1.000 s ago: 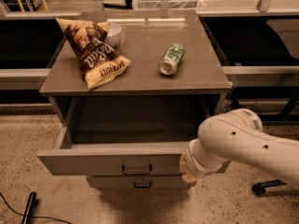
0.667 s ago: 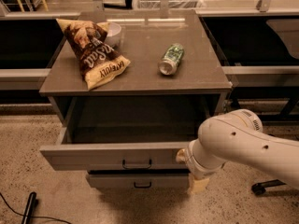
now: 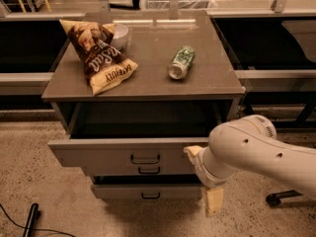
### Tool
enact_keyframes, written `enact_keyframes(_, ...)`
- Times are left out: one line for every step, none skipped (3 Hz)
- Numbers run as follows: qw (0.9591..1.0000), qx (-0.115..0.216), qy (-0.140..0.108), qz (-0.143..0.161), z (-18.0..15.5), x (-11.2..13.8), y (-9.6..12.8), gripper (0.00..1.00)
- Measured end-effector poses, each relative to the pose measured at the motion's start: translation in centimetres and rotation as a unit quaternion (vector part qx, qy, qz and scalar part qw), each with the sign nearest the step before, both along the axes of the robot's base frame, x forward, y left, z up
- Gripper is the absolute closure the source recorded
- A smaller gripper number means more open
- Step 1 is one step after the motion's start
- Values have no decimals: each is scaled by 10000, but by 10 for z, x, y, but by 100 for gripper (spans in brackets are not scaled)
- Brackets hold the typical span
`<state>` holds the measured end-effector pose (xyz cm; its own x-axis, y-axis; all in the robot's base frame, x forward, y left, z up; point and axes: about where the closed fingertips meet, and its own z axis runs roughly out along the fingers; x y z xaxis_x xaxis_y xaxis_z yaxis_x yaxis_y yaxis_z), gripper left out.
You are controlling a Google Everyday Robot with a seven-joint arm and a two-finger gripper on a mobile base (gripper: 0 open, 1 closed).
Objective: Close top drawer
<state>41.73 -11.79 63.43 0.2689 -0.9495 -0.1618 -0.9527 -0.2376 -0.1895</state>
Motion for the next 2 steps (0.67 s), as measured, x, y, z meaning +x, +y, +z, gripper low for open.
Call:
enact_keyframes(9998, -66, 157, -35, 0, 2, -1, 27)
enact_keyframes(9990, 12, 298, -342, 10, 22, -9, 50)
